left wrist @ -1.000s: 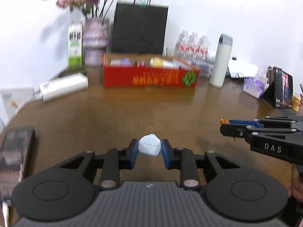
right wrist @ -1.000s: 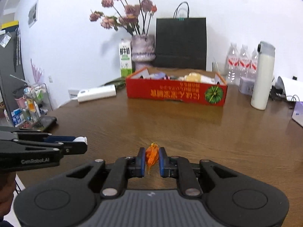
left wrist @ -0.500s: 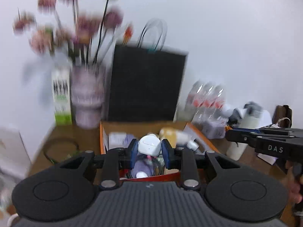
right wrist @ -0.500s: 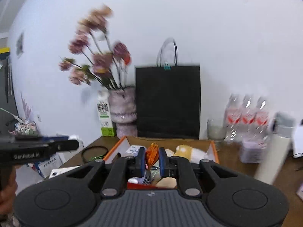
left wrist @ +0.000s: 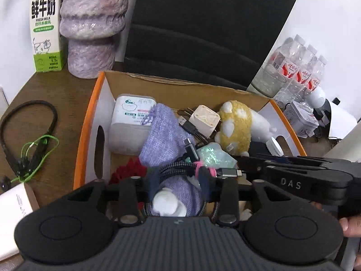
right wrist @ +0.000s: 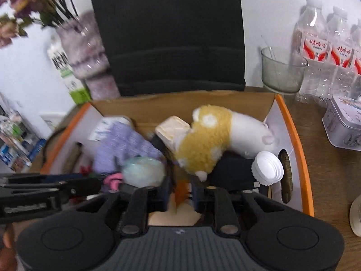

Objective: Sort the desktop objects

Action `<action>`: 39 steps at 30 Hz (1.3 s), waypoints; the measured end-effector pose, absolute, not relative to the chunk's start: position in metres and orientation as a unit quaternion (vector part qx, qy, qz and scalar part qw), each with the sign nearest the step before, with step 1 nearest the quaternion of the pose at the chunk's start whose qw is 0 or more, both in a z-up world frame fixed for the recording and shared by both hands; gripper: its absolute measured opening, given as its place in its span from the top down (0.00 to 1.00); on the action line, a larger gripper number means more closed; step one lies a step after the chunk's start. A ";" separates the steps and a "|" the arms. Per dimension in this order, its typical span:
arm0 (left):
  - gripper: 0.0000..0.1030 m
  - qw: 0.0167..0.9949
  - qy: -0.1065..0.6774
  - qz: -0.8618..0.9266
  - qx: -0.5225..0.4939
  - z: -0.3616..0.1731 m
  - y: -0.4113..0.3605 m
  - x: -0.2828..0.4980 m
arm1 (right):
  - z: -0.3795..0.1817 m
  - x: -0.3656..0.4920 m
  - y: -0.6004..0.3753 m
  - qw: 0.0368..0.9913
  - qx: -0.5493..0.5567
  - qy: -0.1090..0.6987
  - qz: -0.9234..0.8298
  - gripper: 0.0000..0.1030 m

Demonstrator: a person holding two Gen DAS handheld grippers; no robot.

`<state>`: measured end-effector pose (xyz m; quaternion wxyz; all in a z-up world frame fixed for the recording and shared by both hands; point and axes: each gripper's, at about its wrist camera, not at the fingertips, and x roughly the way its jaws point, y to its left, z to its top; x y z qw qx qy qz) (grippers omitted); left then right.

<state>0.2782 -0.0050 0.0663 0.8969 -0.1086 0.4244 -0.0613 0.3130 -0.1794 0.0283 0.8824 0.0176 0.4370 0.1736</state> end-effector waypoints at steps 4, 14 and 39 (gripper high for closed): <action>0.39 0.914 0.397 -0.048 -0.071 0.081 -0.011 0.278 | 0.032 0.314 -0.187 0.892 0.030 0.418 0.169 0.53; 0.00 0.933 0.359 0.025 -0.018 0.118 -0.018 0.242 | 0.066 0.264 -0.205 0.919 -0.017 0.372 0.128 0.24; 0.00 0.962 0.270 0.022 -0.022 0.084 -0.020 0.011 | 0.040 0.021 -0.210 0.948 -0.028 0.285 0.142 0.11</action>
